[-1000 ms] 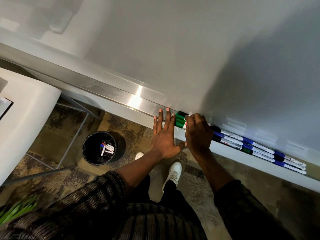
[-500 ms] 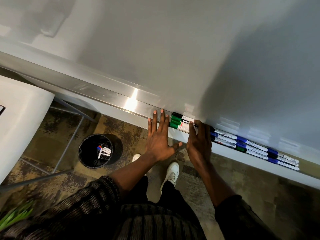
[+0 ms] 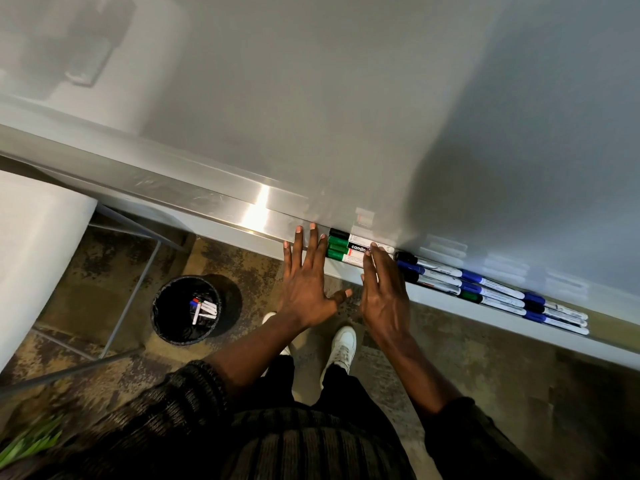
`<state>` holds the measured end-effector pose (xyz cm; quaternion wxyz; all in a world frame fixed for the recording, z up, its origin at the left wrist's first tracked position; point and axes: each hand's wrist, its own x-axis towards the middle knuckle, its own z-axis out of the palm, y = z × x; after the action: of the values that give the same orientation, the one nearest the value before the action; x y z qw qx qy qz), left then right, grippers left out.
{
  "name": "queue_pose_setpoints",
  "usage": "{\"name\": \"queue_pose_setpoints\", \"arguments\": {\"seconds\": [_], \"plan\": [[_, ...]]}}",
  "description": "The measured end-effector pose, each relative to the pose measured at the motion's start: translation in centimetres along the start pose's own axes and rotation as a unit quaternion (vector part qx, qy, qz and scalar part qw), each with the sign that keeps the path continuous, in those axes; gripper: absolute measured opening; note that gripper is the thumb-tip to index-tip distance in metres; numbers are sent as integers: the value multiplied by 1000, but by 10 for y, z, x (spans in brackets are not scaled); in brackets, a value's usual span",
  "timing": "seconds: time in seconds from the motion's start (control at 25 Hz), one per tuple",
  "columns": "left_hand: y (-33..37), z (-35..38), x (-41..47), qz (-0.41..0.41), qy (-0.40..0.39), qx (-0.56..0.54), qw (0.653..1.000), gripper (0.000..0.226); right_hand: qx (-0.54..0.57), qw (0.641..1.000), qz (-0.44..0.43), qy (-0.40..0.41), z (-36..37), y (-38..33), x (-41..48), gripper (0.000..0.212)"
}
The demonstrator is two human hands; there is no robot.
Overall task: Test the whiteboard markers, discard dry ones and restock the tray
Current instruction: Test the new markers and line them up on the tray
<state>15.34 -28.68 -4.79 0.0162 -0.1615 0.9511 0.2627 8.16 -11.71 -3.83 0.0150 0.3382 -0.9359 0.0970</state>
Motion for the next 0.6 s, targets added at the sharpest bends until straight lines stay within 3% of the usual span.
{"name": "queue_pose_setpoints", "arguments": {"seconds": [0.28, 0.6], "plan": [[1, -4, 0, -2, -34, 57, 998, 121, -24, 999, 3, -39, 10, 2, -9, 62], [2, -1, 0, -2, -40, 85, 996, 123, -20, 997, 22, -67, 10, 1, -7, 74]]}}
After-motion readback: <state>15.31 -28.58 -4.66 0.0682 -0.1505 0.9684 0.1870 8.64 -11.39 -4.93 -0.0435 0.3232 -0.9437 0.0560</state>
